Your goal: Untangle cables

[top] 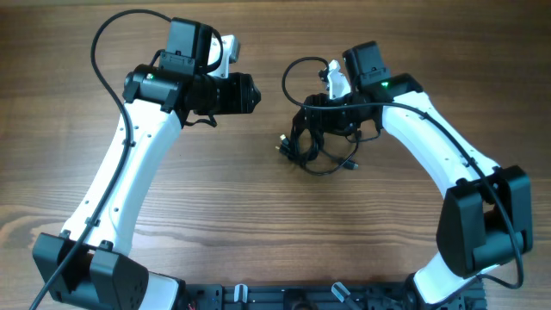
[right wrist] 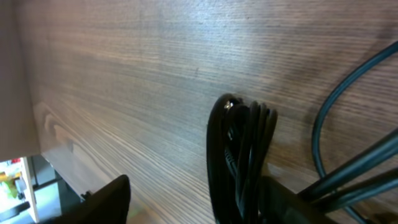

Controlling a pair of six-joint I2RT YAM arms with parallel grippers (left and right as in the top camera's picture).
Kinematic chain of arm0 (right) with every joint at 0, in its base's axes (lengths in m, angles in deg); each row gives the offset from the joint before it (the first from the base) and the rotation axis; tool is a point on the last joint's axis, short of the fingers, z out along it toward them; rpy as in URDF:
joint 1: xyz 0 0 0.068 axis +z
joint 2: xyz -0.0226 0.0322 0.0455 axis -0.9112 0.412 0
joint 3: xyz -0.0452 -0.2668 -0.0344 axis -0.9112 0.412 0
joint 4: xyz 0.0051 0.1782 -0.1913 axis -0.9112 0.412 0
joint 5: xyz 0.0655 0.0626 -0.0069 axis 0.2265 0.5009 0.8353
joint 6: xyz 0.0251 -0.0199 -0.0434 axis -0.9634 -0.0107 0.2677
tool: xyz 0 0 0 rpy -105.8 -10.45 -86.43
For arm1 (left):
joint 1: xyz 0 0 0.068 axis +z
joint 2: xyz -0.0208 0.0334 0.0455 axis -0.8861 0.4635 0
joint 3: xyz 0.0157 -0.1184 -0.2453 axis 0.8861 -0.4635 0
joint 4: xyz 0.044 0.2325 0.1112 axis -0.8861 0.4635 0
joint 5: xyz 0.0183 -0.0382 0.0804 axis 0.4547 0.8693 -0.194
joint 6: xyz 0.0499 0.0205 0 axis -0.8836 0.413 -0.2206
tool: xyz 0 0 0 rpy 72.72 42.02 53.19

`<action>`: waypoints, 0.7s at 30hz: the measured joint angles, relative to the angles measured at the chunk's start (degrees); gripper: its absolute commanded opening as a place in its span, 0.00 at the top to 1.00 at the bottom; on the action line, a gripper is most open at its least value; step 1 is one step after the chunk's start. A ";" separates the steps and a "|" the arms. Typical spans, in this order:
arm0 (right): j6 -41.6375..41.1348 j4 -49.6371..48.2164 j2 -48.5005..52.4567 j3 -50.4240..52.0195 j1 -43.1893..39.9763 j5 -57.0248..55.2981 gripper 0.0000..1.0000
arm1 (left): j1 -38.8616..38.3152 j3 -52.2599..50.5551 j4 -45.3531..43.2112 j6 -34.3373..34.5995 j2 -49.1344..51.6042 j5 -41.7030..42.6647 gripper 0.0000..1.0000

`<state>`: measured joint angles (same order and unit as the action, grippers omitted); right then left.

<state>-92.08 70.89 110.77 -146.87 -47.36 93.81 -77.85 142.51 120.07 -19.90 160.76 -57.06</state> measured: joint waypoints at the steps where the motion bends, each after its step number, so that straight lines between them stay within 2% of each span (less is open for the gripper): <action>1: -0.33 -0.02 0.00 0.00 -0.52 -0.07 0.31 | 0.00 0.00 0.20 0.00 0.00 -0.02 0.43; 9: -0.31 4.02 -0.11 -1.77 -11.23 -0.46 0.28 | -1.62 0.00 2.23 0.20 0.00 -0.42 0.46; 12: 0.42 5.09 -1.92 -2.64 -17.14 -0.42 0.27 | -5.51 0.00 0.79 0.22 0.13 -0.57 0.46; 15: 1.66 6.29 -3.67 -3.06 -21.29 -0.39 0.27 | -11.39 0.00 -0.96 0.17 1.86 -0.63 0.51; 21: 6.60 8.07 -3.98 -3.13 -23.80 -0.42 0.24 | -17.99 -0.13 -0.94 0.24 9.64 -1.29 0.52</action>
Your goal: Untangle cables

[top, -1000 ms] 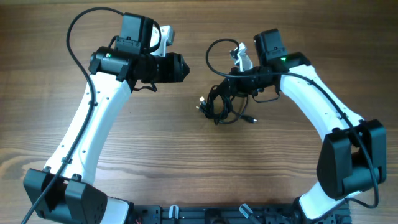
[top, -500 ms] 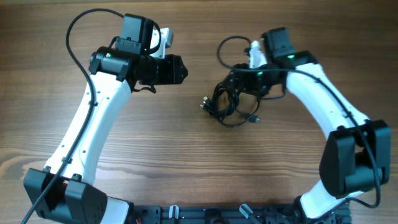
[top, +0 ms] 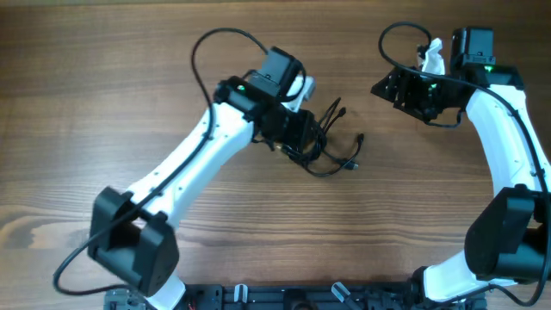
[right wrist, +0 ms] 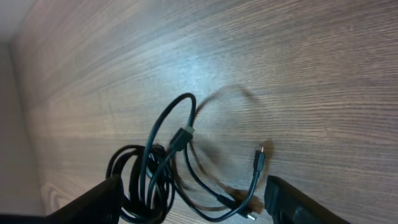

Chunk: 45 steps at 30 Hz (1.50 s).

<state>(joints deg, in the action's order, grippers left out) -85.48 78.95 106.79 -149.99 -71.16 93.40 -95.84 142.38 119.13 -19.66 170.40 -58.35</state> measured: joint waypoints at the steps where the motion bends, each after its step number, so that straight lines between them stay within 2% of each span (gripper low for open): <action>1: 0.76 0.22 0.00 0.00 0.04 0.00 0.24 | -0.42 -0.04 -0.02 0.02 0.70 0.00 0.52; 7: 4.42 0.76 0.00 0.00 0.04 0.00 0.23 | -2.36 -0.07 -2.23 2.38 1.20 0.00 0.51; 13: 5.70 0.94 0.00 0.00 0.04 0.00 0.23 | -2.51 -0.07 -3.98 8.31 3.08 -1.11 0.57; 20: 5.84 0.94 0.00 0.00 0.04 0.00 0.23 | -2.56 -0.11 -11.23 14.25 4.85 -3.56 0.47; 24: 5.86 0.94 0.00 0.00 0.04 0.00 0.23 | -2.56 -0.13 -12.02 19.69 4.85 -5.88 0.35; 27: 5.86 0.94 0.00 0.00 0.04 0.00 0.23 | -2.56 -0.13 -12.57 24.04 5.14 -6.88 0.33; 31: 5.86 0.94 0.00 0.00 0.04 -0.02 0.23 | -2.56 -0.13 -14.51 26.82 7.04 -6.95 0.34; 35: 5.86 0.94 0.00 0.00 0.04 -0.04 0.22 | -2.56 -0.13 -19.34 27.89 8.98 -7.21 0.40; 39: 5.86 0.94 0.00 0.00 0.04 -0.07 0.22 | -2.56 -0.13 -20.17 28.28 9.49 -7.32 0.45; 45: 5.86 0.94 0.00 0.00 0.04 -0.48 0.22 | -2.56 -0.13 -20.92 28.50 10.86 -7.32 0.45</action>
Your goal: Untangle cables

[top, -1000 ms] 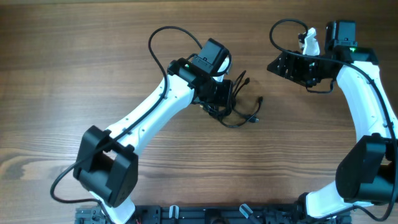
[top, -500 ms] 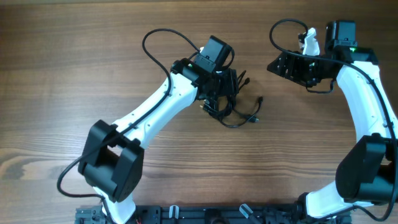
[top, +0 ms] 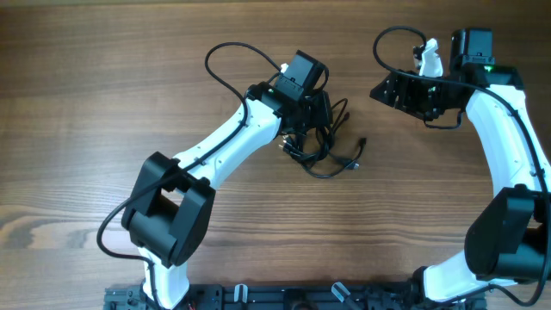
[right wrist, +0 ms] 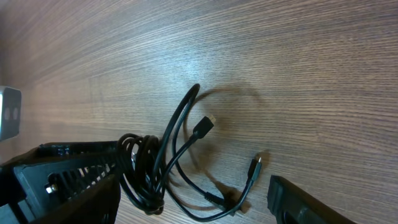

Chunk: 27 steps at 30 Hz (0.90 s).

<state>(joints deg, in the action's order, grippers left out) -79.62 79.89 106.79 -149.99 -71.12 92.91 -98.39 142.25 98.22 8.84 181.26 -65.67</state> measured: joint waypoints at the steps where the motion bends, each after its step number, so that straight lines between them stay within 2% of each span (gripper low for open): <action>1: -0.02 0.00 0.00 0.00 0.00 -0.02 0.22 | 0.00 0.00 0.00 0.00 0.22 0.00 0.46; 7: 0.00 0.00 0.00 0.00 0.00 -0.66 0.22 | -0.04 0.00 0.00 0.20 1.16 0.07 0.49; 9: 0.00 0.00 0.00 0.00 0.00 -0.79 0.22 | -0.24 0.00 -0.13 0.33 1.66 0.13 0.56; 11: 0.00 0.00 0.00 0.00 0.00 -1.07 0.22 | -0.79 0.00 -0.35 0.57 2.40 0.50 0.69; 12: 0.00 0.00 0.00 0.00 0.00 -1.20 0.22 | -0.94 0.00 -0.33 1.03 2.69 0.66 0.73; 16: 0.00 0.00 0.00 0.00 0.00 -1.29 0.22 | -1.60 0.00 -0.33 1.88 3.67 0.90 0.80; 19: 0.00 0.00 0.00 0.00 0.00 -1.29 0.22 | -1.55 0.00 -0.35 2.10 3.67 0.92 0.82; 22: 0.00 0.00 0.00 0.00 0.00 -1.29 0.22 | -1.75 0.00 -0.35 2.08 3.67 0.92 0.76; 27: 0.00 0.02 0.00 0.00 0.00 -1.29 0.22 | -3.41 0.00 1.66 2.08 3.74 0.79 0.73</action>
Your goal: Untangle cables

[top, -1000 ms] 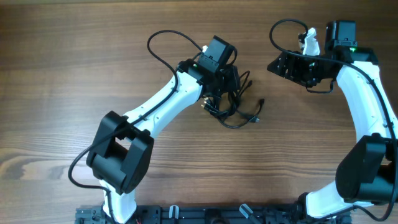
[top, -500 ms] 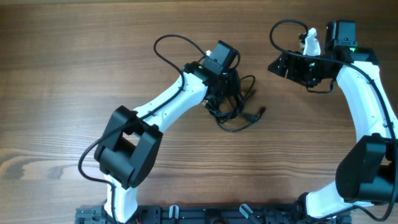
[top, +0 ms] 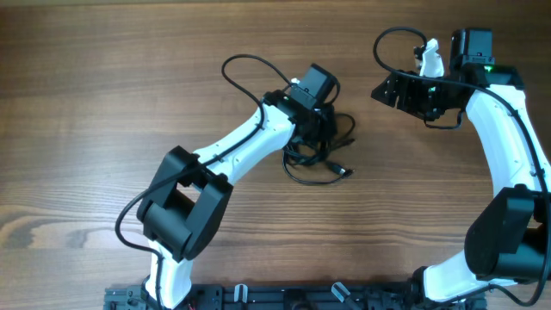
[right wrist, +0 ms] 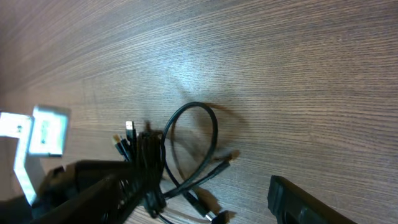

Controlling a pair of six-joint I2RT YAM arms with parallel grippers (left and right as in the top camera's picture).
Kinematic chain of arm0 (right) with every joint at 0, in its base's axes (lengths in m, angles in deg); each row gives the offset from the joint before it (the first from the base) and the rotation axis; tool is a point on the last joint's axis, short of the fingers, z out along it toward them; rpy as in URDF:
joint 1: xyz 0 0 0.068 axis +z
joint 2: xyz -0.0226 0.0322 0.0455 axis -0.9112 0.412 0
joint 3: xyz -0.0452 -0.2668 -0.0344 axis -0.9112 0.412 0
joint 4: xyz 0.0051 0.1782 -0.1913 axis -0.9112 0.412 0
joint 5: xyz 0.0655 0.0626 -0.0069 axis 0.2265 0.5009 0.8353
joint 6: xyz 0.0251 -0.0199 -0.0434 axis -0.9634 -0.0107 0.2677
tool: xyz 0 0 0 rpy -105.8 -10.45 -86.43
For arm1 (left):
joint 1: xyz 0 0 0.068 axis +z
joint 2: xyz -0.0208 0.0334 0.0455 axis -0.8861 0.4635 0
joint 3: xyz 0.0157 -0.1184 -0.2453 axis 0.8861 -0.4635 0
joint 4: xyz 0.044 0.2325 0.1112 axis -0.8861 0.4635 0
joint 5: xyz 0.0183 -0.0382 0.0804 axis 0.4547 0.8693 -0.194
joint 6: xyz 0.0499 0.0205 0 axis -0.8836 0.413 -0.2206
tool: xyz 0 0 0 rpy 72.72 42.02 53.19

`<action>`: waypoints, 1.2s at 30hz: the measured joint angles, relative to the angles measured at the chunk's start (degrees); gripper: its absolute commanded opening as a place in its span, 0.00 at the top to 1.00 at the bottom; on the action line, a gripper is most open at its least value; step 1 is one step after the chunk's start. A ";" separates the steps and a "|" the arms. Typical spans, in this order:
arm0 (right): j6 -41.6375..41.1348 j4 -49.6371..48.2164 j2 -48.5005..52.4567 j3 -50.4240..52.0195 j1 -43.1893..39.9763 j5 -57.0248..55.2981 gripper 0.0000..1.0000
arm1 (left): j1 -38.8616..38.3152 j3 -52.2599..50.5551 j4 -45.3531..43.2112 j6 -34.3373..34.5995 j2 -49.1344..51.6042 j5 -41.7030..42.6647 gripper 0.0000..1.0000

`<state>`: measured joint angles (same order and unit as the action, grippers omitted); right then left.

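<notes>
A bundle of tangled black cables [top: 320, 148] lies at the table's centre, one plug [top: 345, 171] trailing to the front right. My left gripper [top: 315, 127] sits on the bundle's back part and looks shut on it. In the right wrist view the cable bundle [right wrist: 153, 163] stands bunched against the left gripper [right wrist: 93, 182], two plug ends pointing up and a loop [right wrist: 213, 127] on the wood. My right gripper [top: 385, 90] hovers open at the back right, well clear of the cables; its fingers [right wrist: 305, 200] stand wide apart with nothing between them.
The wooden table [top: 103, 129] carries nothing else. My left arm [top: 241, 148] stretches diagonally from the front base to the centre. The right arm's own black lead [top: 392, 39] loops at the back right.
The left gripper has moved slightly right on the bundle. The cables have shifted: the trailing plug lies nearer the front, the loop has changed shape, and two plug ends stand upright. The right arm has not moved.
First my right gripper was down on the bundle while the left hung at the back left. Then the right was withdrawn to the back right, open, and the left had reached the bundle's left side. Later the left was over the bundle, and now grips and bunches it.
</notes>
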<state>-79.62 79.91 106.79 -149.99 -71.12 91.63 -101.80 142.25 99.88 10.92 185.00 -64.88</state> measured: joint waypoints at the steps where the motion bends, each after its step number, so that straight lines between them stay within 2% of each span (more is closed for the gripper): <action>1: 0.00 -0.02 0.00 0.00 0.00 0.00 0.22 | -0.48 0.00 0.22 0.00 0.04 -0.31 0.73; 12: 0.00 0.00 0.00 0.00 0.00 0.00 0.22 | -3.93 0.00 -0.22 0.00 3.39 -1.18 0.80; 27: 0.00 0.00 0.00 0.00 0.00 -0.02 0.22 | -4.74 0.00 -1.86 0.00 4.72 -4.46 0.82; 28: 0.00 0.00 0.00 0.00 0.00 -0.02 0.22 | -4.81 0.00 -1.88 0.00 4.83 -4.70 0.83; 30: 0.00 0.00 0.00 0.00 0.00 -0.02 0.22 | -4.92 0.00 -2.03 0.00 5.14 -5.18 0.96; 36: 0.00 0.00 0.00 0.00 0.00 -0.02 0.22 | -5.11 0.00 -1.81 0.00 5.46 -6.14 0.96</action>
<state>-79.62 79.91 106.79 -149.99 -71.12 91.60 -106.92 142.25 98.06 10.92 190.46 -71.03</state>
